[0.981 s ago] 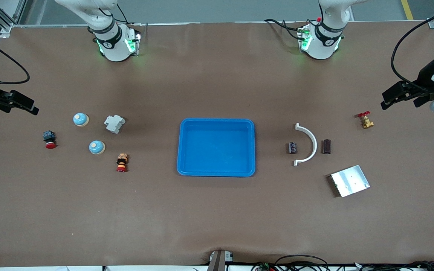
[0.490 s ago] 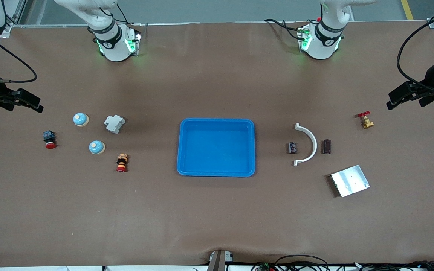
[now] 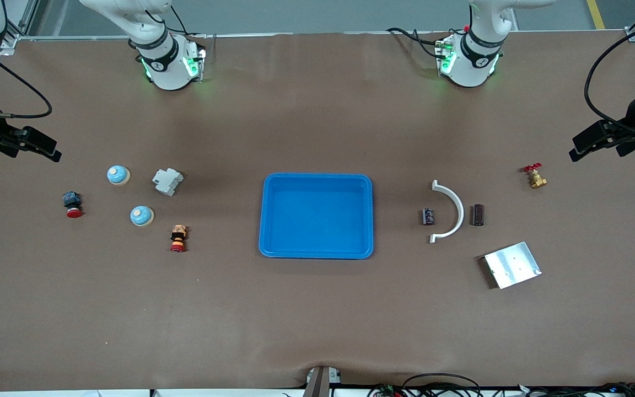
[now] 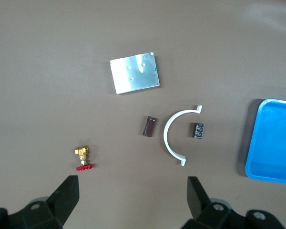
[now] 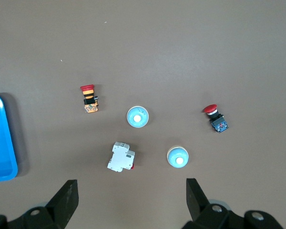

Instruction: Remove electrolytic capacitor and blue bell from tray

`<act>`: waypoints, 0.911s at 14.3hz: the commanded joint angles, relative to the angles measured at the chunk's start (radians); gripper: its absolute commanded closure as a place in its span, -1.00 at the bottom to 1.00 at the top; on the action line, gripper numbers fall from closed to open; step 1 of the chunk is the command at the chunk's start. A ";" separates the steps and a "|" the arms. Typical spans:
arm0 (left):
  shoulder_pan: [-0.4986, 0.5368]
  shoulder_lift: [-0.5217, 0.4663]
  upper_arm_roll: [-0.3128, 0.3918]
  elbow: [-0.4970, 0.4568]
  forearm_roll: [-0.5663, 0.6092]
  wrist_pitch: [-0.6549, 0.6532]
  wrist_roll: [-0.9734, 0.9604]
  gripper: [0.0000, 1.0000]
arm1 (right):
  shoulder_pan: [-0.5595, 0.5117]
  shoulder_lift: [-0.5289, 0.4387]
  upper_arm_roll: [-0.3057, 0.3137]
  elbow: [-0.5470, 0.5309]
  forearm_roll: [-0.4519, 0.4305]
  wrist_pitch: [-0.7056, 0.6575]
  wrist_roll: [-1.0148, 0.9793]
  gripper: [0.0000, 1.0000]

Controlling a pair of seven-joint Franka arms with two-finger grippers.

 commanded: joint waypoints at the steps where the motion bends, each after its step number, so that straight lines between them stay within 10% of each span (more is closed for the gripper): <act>1: -0.011 0.009 0.010 0.022 -0.004 -0.022 -0.007 -1.00 | 0.004 -0.021 0.002 -0.005 -0.009 -0.011 0.035 -1.00; 13: -0.006 0.009 0.007 0.022 -0.004 -0.020 -0.001 -1.00 | 0.002 -0.021 0.001 -0.005 -0.001 0.010 0.035 -1.00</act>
